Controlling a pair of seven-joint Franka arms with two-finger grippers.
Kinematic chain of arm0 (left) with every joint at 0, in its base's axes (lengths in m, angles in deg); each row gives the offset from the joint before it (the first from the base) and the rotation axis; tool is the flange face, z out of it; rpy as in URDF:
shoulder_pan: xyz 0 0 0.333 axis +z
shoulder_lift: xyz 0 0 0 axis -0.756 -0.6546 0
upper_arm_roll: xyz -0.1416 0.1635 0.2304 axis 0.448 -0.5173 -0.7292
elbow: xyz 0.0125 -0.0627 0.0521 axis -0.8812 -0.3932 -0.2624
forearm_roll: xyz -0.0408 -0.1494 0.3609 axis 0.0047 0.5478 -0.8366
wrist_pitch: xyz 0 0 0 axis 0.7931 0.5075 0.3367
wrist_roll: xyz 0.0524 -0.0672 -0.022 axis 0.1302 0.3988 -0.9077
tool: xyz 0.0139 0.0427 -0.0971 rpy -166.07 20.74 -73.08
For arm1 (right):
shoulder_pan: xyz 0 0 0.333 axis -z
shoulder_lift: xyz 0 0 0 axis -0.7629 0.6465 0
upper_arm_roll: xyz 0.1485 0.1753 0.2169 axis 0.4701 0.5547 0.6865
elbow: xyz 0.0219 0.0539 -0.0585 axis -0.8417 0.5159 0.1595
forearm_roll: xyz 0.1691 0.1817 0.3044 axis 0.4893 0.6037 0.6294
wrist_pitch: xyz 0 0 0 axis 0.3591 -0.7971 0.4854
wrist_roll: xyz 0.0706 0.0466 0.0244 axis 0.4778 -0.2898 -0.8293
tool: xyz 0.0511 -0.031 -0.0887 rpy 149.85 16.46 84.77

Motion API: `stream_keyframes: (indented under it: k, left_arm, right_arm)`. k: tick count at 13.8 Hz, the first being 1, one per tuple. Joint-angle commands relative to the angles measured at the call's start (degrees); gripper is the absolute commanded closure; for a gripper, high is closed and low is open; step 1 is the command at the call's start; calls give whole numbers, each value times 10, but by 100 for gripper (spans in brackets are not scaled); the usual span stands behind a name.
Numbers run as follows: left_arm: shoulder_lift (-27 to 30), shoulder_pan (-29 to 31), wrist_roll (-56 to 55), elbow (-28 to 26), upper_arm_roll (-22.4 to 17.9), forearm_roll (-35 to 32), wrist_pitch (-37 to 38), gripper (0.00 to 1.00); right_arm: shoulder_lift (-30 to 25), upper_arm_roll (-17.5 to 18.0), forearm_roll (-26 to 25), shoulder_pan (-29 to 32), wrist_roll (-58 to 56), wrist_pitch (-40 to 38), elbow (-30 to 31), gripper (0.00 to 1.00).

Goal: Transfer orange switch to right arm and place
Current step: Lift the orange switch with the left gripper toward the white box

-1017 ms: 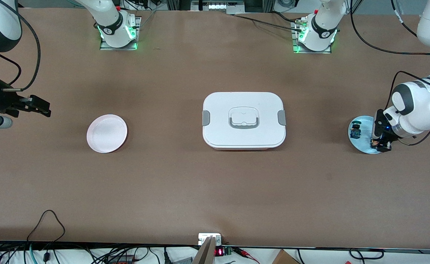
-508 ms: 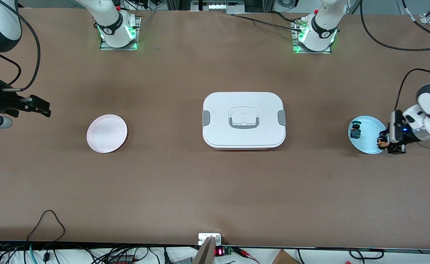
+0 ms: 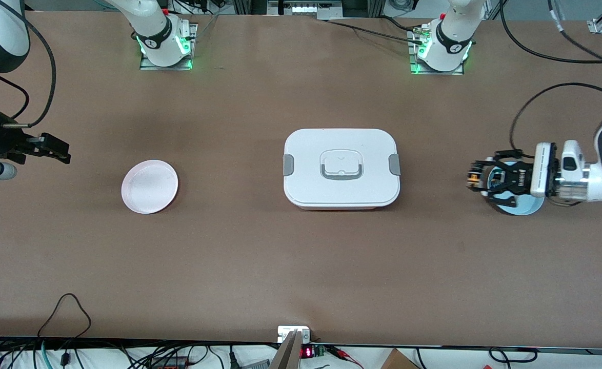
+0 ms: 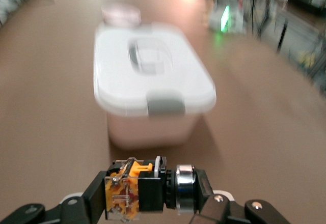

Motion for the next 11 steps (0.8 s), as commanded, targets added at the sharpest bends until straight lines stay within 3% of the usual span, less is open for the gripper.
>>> stream_keyframes:
  k: [1,5,7,9,11]
  left_arm:
    - [-26,-35,-29,21,42,87,32,100]
    - [-22,-104,-44,8,101,250,-14,100]
    - [-10,-111,-41,-9,157,337,-99,100]
    - [-4,-111,-41,-20,203,353,-161,100]
    - [1,-107,-40,-34,223,356,-176,100]
  right_arm:
    - [-7,2,0,1,1,-1,2,0]
    - [-10,-1,2,5,-6,-11,2,0]
    - [-12,-1,7,4,-9,-15,2,0]
    - [-13,2,89,2,-16,-25,-1,0]
    - [-12,2,173,3,-17,-27,2,0]
